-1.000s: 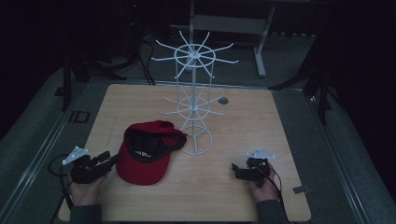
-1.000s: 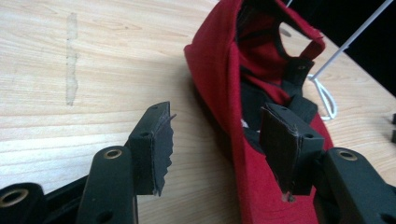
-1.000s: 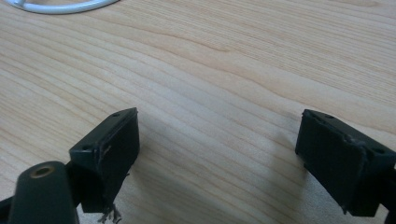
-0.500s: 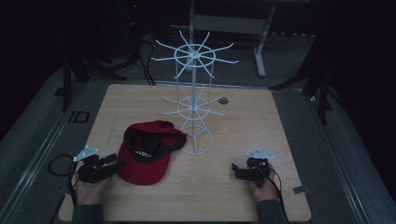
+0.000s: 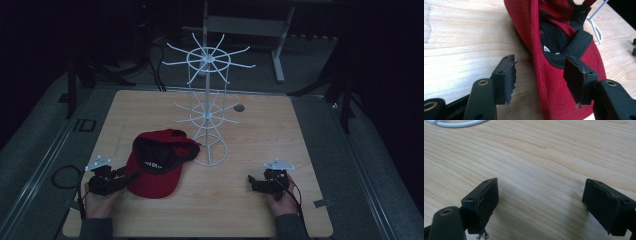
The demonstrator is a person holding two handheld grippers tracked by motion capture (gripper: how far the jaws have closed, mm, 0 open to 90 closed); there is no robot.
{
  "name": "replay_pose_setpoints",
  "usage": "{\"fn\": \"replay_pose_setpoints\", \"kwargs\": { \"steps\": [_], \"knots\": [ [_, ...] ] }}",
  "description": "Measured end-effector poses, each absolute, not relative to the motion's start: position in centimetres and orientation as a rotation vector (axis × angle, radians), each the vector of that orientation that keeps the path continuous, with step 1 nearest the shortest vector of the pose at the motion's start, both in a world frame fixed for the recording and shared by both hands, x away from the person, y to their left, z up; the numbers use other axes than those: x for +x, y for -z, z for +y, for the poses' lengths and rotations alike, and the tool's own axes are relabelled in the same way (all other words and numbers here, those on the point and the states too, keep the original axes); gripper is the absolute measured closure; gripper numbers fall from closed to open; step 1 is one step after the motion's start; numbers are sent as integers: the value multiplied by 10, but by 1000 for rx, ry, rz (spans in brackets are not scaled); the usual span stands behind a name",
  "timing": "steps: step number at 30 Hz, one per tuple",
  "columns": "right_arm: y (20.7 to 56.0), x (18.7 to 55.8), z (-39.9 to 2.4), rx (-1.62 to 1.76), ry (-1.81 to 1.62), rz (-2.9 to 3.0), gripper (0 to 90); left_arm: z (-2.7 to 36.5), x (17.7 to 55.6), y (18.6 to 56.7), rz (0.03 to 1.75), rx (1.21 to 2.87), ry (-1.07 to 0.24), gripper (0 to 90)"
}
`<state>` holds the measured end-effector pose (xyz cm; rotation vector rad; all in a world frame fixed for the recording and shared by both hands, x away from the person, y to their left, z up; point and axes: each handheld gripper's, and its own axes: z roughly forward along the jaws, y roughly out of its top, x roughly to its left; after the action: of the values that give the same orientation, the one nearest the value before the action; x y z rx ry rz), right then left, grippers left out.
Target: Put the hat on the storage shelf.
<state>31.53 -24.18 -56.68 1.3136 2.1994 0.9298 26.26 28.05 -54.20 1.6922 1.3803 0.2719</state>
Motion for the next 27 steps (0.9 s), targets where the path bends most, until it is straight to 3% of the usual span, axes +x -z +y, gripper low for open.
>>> {"fn": "replay_pose_setpoints", "kwargs": {
  "steps": [27],
  "knots": [
    [567, 315, -242, 1314, -930, 2199, 134, 296, 287, 539, 1352, 1772, -1, 483]
  ]
}}
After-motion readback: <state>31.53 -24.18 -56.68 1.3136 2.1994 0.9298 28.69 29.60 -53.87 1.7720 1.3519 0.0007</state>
